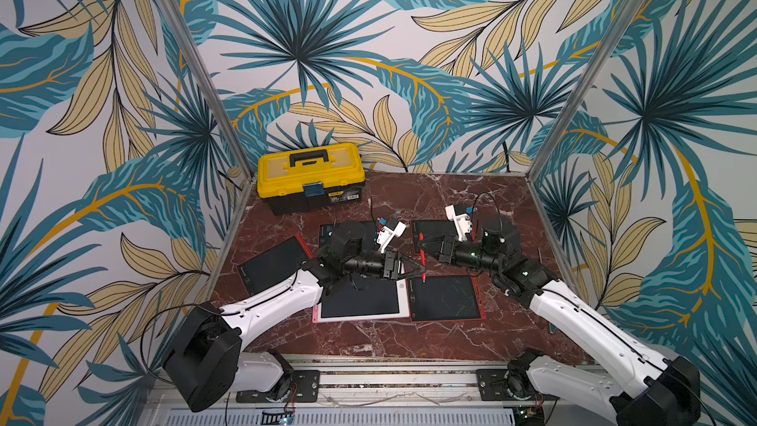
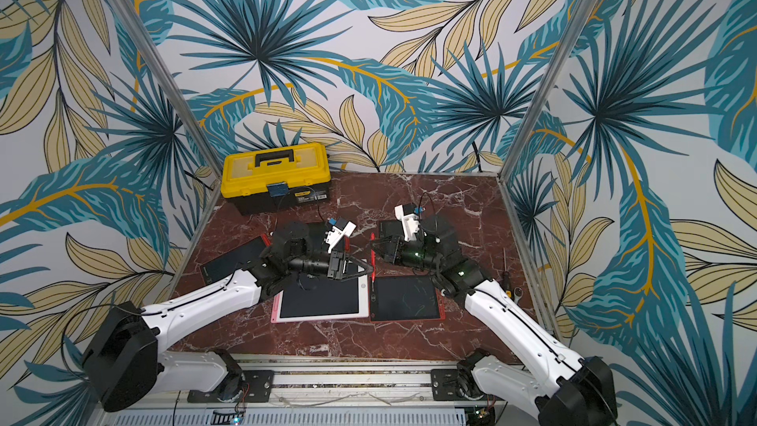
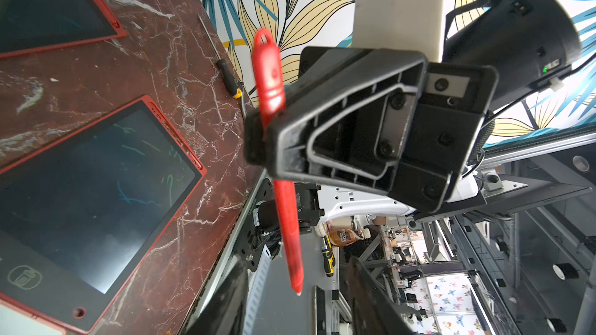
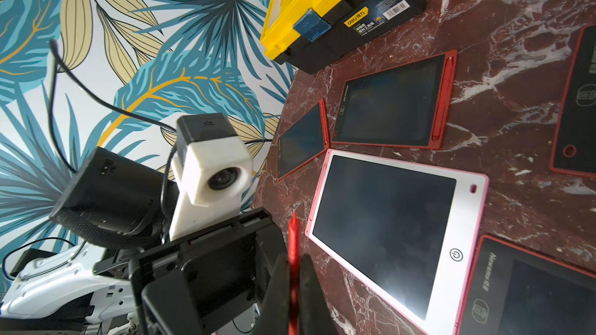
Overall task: Place the stylus back onto the writing tablet
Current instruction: Pick up the stylus from the writing tablet.
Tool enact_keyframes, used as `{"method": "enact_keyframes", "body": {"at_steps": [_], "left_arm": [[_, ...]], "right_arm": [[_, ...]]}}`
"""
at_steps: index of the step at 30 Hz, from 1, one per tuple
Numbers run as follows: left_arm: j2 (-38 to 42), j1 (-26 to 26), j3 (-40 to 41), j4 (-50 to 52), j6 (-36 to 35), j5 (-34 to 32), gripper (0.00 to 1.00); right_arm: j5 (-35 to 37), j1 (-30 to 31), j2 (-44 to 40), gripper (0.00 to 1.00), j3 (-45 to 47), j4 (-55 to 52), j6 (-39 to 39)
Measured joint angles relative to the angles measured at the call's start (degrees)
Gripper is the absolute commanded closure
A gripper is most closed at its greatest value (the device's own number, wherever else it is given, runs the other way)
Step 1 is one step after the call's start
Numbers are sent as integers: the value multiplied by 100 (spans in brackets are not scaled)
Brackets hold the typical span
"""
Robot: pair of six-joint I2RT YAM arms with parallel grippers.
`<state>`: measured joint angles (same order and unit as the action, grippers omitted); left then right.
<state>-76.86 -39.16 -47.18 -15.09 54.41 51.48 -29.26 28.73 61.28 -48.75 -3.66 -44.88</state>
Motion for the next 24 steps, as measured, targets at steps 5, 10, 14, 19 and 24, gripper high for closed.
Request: {"method": "enact_keyframes", "body": {"at_steps": [5,10,14,19,24], "left_arm": [[-129,-22,0,-284,238,0,65],[-232,-52,0,-632,520,-7,76],[-267,-55,0,-660,651,-28,87],[-295,-55,0,-719,748,-46,97],[-299,-61,0,-809,769,-101,100]], "right_arm": [[-103,-4,2,95,127,227,-142],[-149,-4,0,93,247,391,-232],[-201,-20,-13,92,319,575,-317],[-205,-26,-85,91,369,673,-356],[-164,-28,-216,77,387,592,-350]]}}
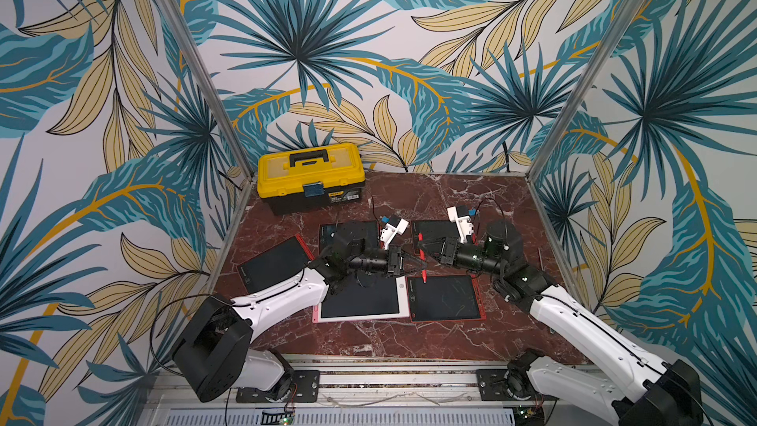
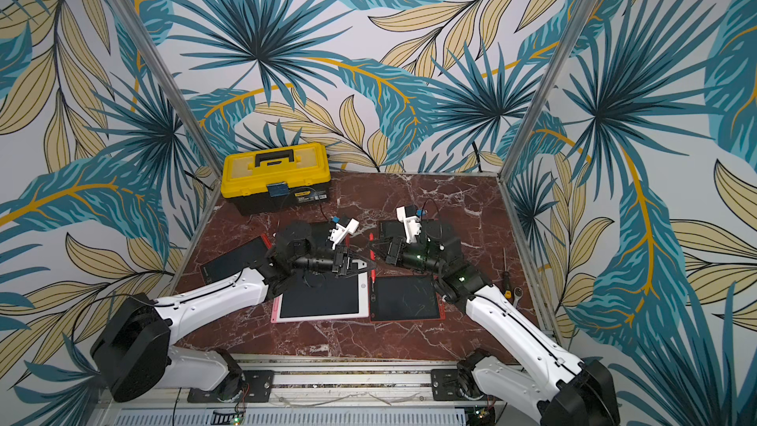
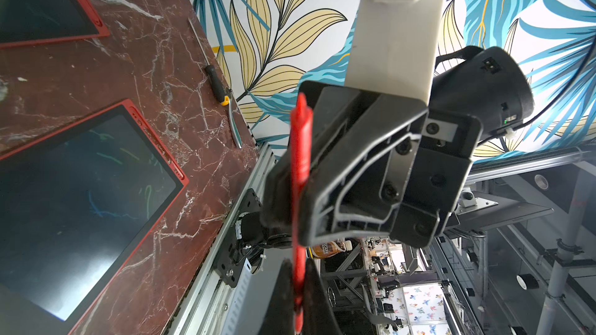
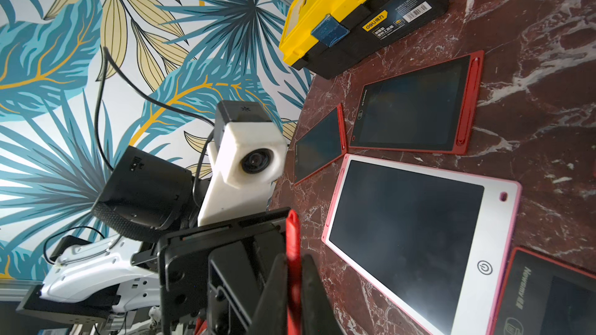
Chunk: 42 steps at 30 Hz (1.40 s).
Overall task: Place the stylus back onto the writing tablet
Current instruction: Pick up the stylus from the writing tablet.
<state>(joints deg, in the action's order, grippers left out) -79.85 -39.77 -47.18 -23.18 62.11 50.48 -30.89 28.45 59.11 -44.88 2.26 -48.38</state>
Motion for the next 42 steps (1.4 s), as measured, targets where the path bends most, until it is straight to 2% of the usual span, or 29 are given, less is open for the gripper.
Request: {"method": "enact_keyframes", "body": {"at_steps": [5,13,23,30,42], "left_arm": [[-50,0,4,-55,2,-157,100],[-470,-7,66,-52,-33,-442,100],[-514,-254,50,1014,-800,-1064,100],[-546,-522,-13,1617,-1259,-1416,100],[-640,-595,-129,1816,-1419,-1556,100]], "right_arm": [[221,4,-179,70,-35,-608,44],[927,151,-210,69,-671,-2284,424],[2044,586,280,69,-1526,-3770,813],[2398,817,750,69,-1703,-4138,951],[2465,955,1261,70,-1722,-4135,986]]}}
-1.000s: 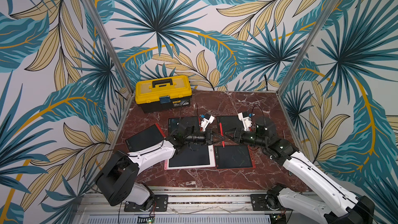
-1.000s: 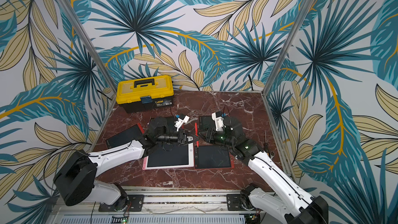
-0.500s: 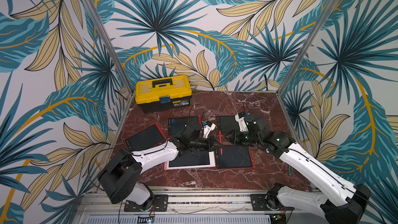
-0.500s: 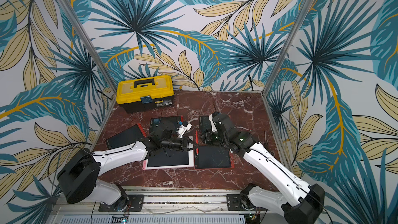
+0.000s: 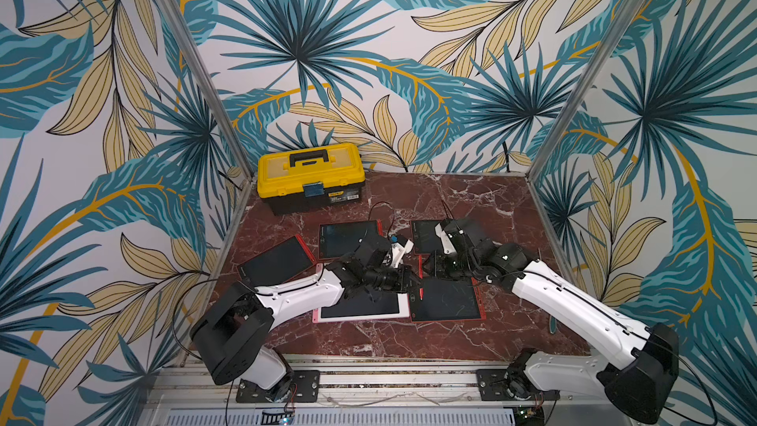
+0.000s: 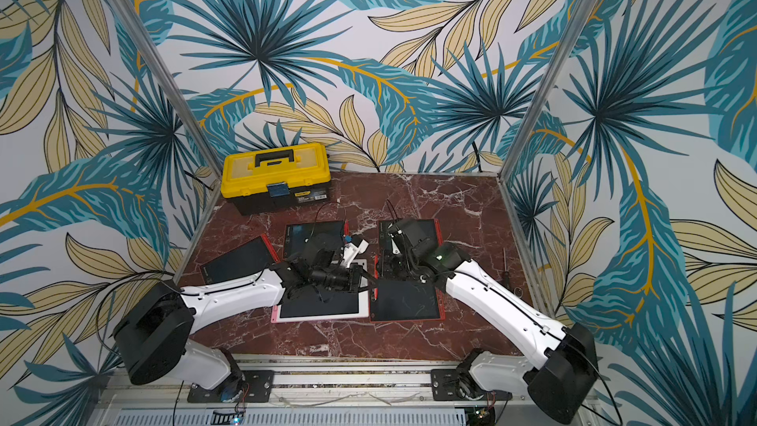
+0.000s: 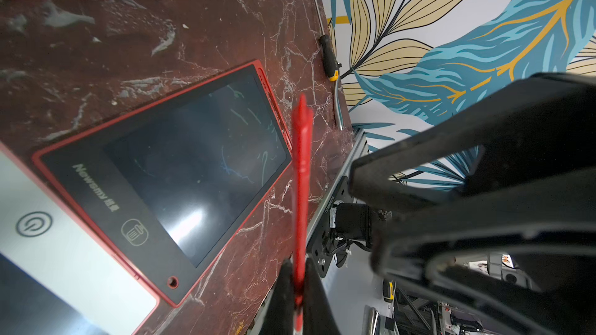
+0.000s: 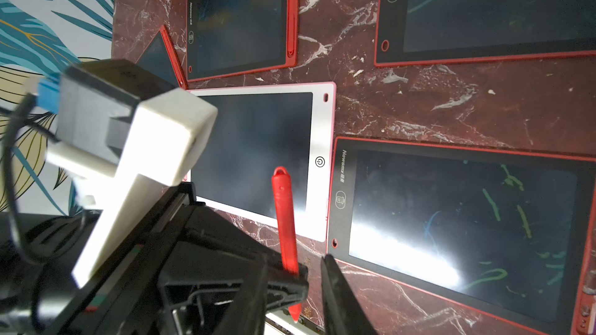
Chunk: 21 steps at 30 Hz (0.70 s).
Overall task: Place the stylus back onto the writing tablet
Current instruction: Pick up the stylus from the writing tablet.
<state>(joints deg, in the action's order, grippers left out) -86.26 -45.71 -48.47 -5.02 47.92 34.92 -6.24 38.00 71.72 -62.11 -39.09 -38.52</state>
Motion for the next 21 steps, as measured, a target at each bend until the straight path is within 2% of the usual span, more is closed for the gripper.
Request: {"method": "enact_keyframes", "body": {"at_steps": [5,21], "left_arm": [[0,-7,-59,9,0,-4,100],[0,-11,-59,31,4,-4,100]], "right_arm": [[-24,22,162,71,0,138,0],[-17,39,374,90,35,326,26]]}}
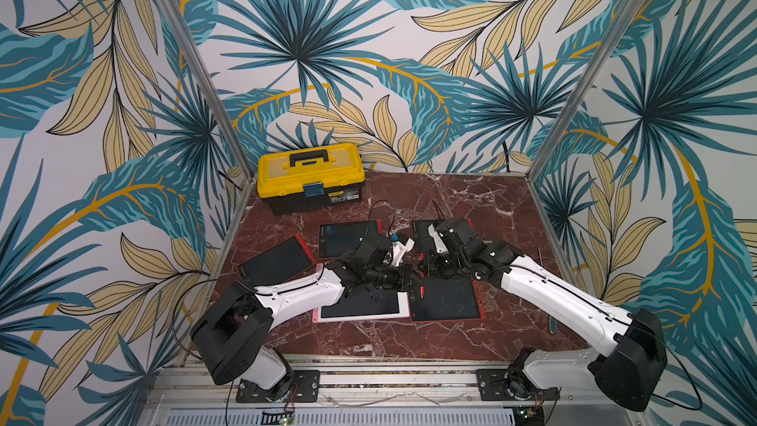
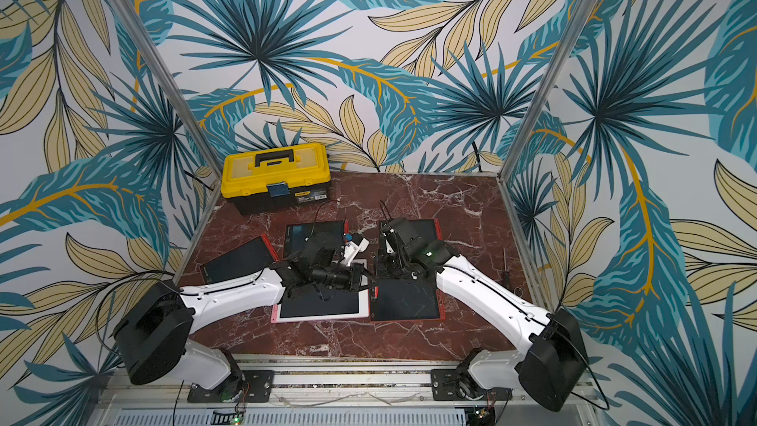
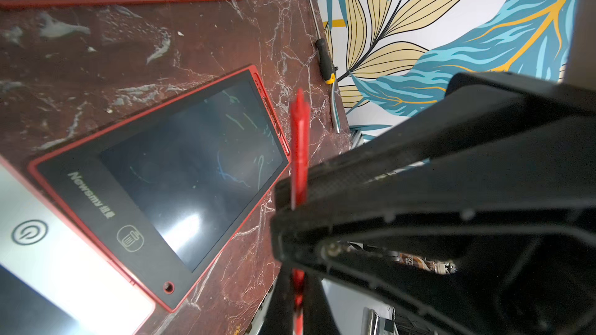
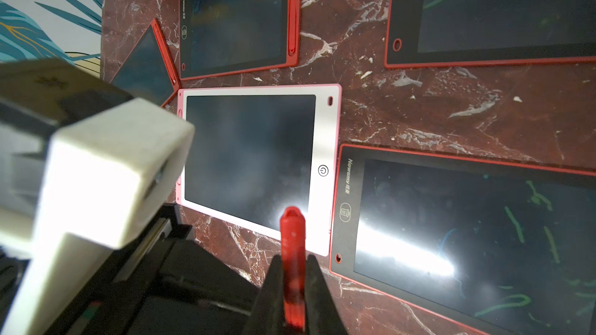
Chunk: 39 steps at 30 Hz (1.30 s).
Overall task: Place the stylus back onto the writing tablet
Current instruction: Pick up the stylus from the writing tablet, then place the stylus on the writing tablet.
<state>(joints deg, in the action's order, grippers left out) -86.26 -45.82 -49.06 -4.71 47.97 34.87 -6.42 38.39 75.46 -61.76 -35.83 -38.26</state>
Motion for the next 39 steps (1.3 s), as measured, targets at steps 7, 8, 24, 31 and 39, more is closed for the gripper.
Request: {"method": "enact_keyframes", "body": {"at_steps": [7,8,24,31,39], "left_arm": [[0,0,0,20,-22,-2,71],[0,0,-2,15,-31,-7,67],[782,0,-2,1580,-981,-704,57],[848,0,-2,1878,-1220,-835,57],[848,0,-2,1976,-1246,-896,57]], "right_arm": [[44,4,0,93,26,2,39],[70,2,0,93,33,-4,50],[442,-992,-26,94,411,-920,1130],[839,-1499,234,93,509,-1506,1593],[1233,-1746,905,93,511,-1749,1803]]}}
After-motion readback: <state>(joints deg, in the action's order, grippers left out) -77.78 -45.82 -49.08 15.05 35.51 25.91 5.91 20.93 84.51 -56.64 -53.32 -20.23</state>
